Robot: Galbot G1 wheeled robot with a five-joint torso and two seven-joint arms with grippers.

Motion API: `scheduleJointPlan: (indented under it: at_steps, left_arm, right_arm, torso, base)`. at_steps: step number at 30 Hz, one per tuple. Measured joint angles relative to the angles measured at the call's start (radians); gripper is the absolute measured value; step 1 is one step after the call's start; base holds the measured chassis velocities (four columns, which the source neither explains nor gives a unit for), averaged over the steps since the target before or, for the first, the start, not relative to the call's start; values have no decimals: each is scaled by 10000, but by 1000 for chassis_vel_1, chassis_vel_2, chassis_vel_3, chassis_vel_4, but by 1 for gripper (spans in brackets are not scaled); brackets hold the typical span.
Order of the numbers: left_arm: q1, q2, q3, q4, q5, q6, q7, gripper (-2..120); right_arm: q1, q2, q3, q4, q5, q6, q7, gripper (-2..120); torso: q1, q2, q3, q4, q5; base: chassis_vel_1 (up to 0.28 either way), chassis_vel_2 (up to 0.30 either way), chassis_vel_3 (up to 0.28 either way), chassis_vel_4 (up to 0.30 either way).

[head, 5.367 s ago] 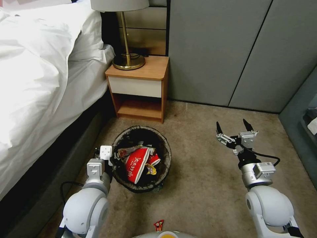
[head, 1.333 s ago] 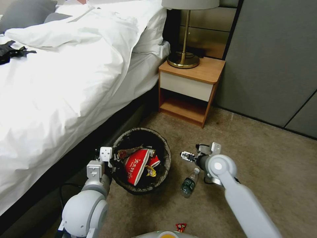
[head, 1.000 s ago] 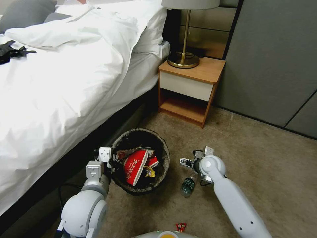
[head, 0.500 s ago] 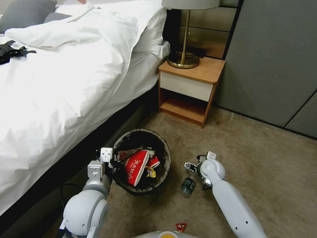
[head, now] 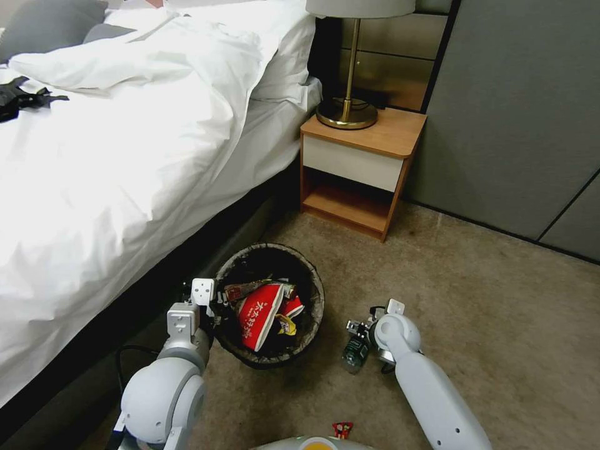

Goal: Pick up the trash bin, then pick up the garbage from the floor and place it into the trash bin.

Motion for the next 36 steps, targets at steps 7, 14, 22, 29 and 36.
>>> scheduleJointPlan:
  at_steps: [7, 14, 22, 29, 36]
  left_arm:
    - [-1, 19, -30, 3, -39, -34, 2, 0]
    - [-53, -6, 12, 61, -48, -34, -17, 0]
    - [-80, 7, -17, 123, -72, -34, -33, 0]
    - [-123, -1, -12, 198, -75, -34, -47, 0]
    - [-177, 11, 5, 280, -89, -35, -34, 0]
  right_arm:
    - [-269, 7, 78, 56, -486, 12, -594, 91]
    - [-494, 29, 137, 211, -685, 83, -807, 90]
    - [-763, 58, 142, 521, -793, 139, -832, 73]
    - [-1172, -2, -31, 1266, -639, 77, -803, 54]
    - [-1572, -212, -21, 2004, -520, 42, -714, 37]
  torso:
    - [-1, 4, -4, -5, -10]
    - [-1, 3, -2, 0, -2]
    - [-1, 1, 1, -6, -6]
    - [1, -2, 5, 12, 24]
    - [2, -2, 5, 1, 11]
  base:
    - [0, 0, 0, 0]
    - [0, 0, 0, 0]
    - [0, 0, 0, 0]
    - [0, 0, 0, 0]
    - [0, 0, 0, 0]
